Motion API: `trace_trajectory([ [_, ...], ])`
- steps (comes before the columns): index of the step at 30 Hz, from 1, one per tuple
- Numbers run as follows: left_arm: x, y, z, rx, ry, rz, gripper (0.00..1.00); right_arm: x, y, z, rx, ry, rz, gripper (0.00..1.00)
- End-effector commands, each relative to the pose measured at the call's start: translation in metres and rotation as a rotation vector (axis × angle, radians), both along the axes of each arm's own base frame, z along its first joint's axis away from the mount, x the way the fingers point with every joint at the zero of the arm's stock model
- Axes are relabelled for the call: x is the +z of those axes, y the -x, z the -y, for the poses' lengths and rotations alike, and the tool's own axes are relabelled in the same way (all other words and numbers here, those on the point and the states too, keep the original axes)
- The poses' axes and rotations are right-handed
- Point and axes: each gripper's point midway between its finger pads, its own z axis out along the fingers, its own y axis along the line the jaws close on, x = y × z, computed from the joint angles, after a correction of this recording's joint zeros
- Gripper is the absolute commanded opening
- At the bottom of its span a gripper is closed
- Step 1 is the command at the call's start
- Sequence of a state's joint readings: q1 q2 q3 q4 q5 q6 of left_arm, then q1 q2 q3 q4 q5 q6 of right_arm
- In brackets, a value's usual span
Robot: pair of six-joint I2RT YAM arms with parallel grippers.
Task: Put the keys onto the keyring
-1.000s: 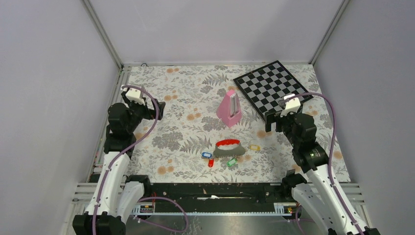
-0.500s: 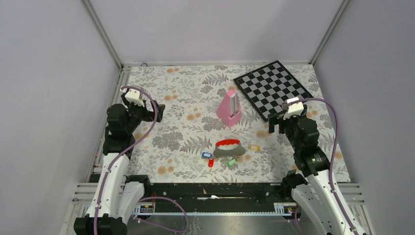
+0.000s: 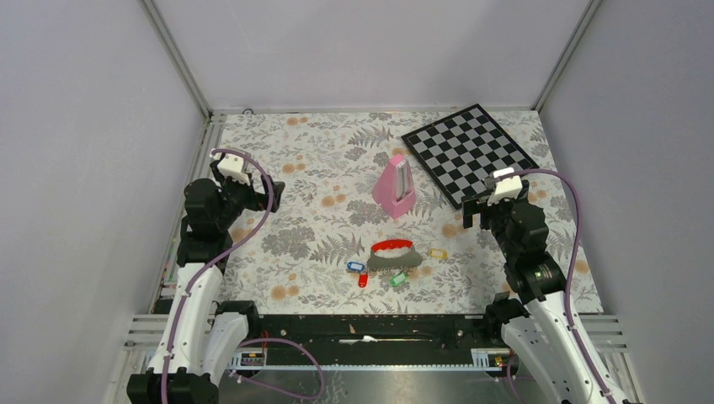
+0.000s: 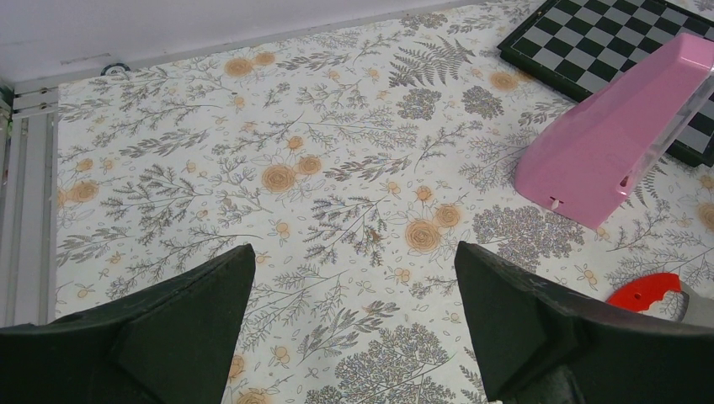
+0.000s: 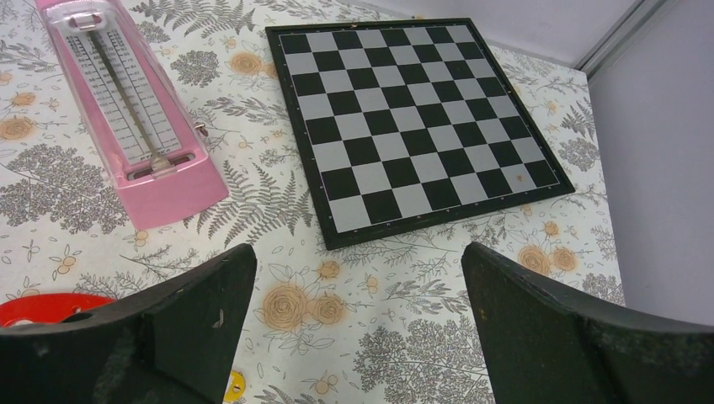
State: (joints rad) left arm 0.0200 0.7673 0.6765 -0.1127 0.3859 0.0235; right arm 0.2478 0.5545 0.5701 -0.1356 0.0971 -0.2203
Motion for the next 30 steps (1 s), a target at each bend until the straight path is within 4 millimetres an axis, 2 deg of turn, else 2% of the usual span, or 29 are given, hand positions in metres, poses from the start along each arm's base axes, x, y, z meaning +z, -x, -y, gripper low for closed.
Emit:
trace_trajectory([
  [1,0.0187,0.0015,0.0018,-0.022,-0.015,0.068,0.99,0.0148,-0.0040,0.0059,-0.028,0.002,0.070,1.00],
  [30,0.0133,0.0021,0.0023,-0.032,-0.029,0.070,0.99,0.0130,-0.0028,0.0054,-0.014,0.013,0.081,1.00],
])
